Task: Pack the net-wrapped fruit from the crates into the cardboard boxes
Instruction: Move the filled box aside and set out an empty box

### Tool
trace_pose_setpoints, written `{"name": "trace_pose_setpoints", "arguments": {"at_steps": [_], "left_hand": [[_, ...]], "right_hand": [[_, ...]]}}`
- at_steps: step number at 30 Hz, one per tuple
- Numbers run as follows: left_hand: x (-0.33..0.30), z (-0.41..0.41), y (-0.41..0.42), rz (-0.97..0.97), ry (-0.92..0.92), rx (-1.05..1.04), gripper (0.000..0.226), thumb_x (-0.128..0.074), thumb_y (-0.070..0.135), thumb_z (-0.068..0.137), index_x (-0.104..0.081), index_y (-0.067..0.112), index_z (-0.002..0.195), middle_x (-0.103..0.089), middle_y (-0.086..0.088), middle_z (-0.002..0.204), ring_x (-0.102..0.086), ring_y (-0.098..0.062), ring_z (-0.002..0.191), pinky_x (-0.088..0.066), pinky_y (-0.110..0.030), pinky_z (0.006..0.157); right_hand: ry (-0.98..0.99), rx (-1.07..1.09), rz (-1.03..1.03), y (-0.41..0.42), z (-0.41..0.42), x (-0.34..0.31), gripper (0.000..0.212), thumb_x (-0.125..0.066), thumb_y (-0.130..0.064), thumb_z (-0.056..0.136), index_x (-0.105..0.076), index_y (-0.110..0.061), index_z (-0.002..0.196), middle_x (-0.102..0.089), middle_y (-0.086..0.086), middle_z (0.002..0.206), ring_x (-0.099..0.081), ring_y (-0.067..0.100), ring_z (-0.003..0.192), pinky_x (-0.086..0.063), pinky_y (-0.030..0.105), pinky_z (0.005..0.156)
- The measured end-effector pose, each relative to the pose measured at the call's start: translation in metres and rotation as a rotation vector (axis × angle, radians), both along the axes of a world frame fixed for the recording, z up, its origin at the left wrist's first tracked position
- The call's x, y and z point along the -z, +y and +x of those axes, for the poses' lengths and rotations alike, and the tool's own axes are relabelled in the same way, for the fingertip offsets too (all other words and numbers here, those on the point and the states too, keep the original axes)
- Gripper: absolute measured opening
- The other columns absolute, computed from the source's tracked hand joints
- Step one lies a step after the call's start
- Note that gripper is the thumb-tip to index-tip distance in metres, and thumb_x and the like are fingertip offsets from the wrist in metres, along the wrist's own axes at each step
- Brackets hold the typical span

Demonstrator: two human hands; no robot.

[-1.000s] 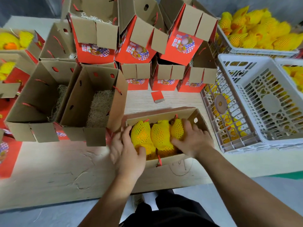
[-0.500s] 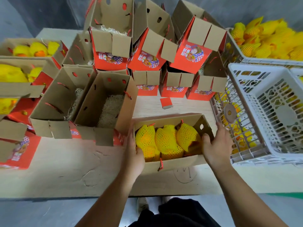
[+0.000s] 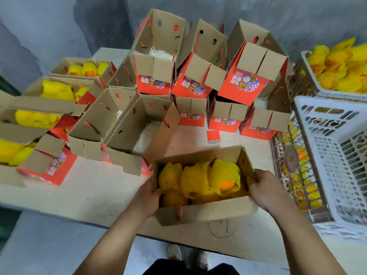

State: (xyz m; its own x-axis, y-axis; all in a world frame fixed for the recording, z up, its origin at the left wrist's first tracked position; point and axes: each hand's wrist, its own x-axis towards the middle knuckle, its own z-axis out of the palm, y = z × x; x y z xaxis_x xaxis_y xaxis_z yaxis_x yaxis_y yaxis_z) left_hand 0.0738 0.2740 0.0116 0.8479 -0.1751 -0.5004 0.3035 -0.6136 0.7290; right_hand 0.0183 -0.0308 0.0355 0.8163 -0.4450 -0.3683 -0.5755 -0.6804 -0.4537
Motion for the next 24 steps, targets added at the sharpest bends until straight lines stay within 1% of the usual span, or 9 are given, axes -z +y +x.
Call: {"name": "trace_pose_setpoints", "arguments": {"at_steps": [3,6,8,10,13,16,18,22,24], "left_hand": [[-0.024,-0.008,0.014,-0.015,0.012,-0.049,0.034,-0.046,0.021,0.108,-0.055,0.028,0.14,-0.067,0.002,0.131,-0.066,-0.022,0.117,-0.053,-0.036,0.101],[-0.057,-0.006,0.036,-0.2,0.07,-0.092,0.026,-0.054,0.014,0.101,-0.067,0.031,0.116,-0.079,0.0,0.1,-0.077,-0.018,0.086,-0.062,-0.028,0.065],[-0.084,-0.003,0.058,-0.276,0.07,-0.049,0.031,-0.057,0.013,0.097,-0.069,0.039,0.109,-0.079,-0.003,0.094,-0.077,-0.022,0.08,-0.06,-0.03,0.056],[-0.103,0.003,0.085,-0.294,0.028,-0.016,0.036,-0.057,0.011,0.1,-0.07,0.043,0.104,-0.079,-0.003,0.091,-0.077,-0.024,0.078,-0.058,-0.027,0.053],[-0.124,0.017,0.135,-0.278,-0.061,-0.018,0.036,-0.058,0.007,0.098,-0.071,0.04,0.094,-0.076,-0.004,0.082,-0.074,-0.022,0.071,-0.055,-0.024,0.051],[-0.147,0.034,0.192,-0.277,-0.168,-0.074,0.012,-0.066,0.021,0.079,-0.07,0.029,0.087,-0.07,-0.014,0.077,-0.07,-0.02,0.063,-0.054,-0.024,0.049],[-0.159,0.05,0.239,-0.245,-0.242,-0.124,0.019,-0.065,0.027,0.067,-0.069,0.025,0.086,-0.068,-0.016,0.076,-0.069,-0.022,0.062,-0.054,-0.027,0.049],[-0.168,0.09,0.325,-0.221,-0.314,-0.212,0.006,-0.071,0.012,0.078,-0.066,0.013,0.077,-0.067,-0.021,0.073,-0.065,-0.022,0.057,-0.053,-0.032,0.046],[-0.17,0.112,0.36,-0.21,-0.328,-0.245,0.019,-0.067,0.004,0.086,-0.07,0.018,0.073,-0.068,-0.015,0.07,-0.065,-0.018,0.054,-0.052,-0.028,0.043]], "right_hand": [[0.012,-0.083,-0.063,0.003,0.01,-0.04,0.028,-0.048,-0.019,0.099,-0.052,-0.016,0.071,-0.056,0.012,0.079,-0.056,0.034,0.081,-0.038,0.034,0.066],[-0.029,-0.12,-0.099,0.01,0.009,-0.078,0.026,-0.054,-0.016,0.095,-0.058,-0.014,0.07,-0.056,0.007,0.07,-0.055,0.033,0.076,-0.034,0.035,0.058],[-0.091,-0.109,-0.122,0.021,0.008,-0.1,0.026,-0.058,-0.021,0.09,-0.06,-0.014,0.065,-0.057,0.005,0.064,-0.058,0.034,0.074,-0.039,0.036,0.059],[-0.16,-0.079,-0.171,0.041,0.009,-0.119,0.019,-0.054,-0.039,0.077,-0.067,-0.026,0.075,-0.062,0.005,0.061,-0.062,0.032,0.069,-0.051,0.04,0.065],[-0.284,-0.017,-0.21,0.077,0.013,-0.134,0.041,-0.046,-0.055,0.06,-0.061,-0.048,0.097,-0.068,0.0,0.063,-0.065,0.029,0.066,-0.058,0.043,0.067],[-0.403,0.033,-0.153,0.12,0.026,-0.136,0.046,-0.047,-0.056,0.057,-0.064,-0.044,0.098,-0.07,0.0,0.066,-0.068,0.032,0.07,-0.058,0.043,0.063],[-0.449,0.023,-0.14,0.179,0.038,-0.152,0.039,-0.048,-0.053,0.061,-0.066,-0.043,0.094,-0.068,-0.004,0.062,-0.067,0.028,0.066,-0.055,0.042,0.056],[-0.495,-0.032,-0.016,0.291,0.065,-0.167,0.022,-0.048,-0.038,0.071,-0.066,-0.03,0.082,-0.063,-0.006,0.056,-0.055,0.015,0.05,-0.044,0.034,0.052],[-0.52,-0.034,0.07,0.328,0.085,-0.164,0.02,-0.049,-0.036,0.073,-0.063,-0.023,0.077,-0.06,0.0,0.055,-0.051,0.018,0.051,-0.042,0.037,0.055]]}}
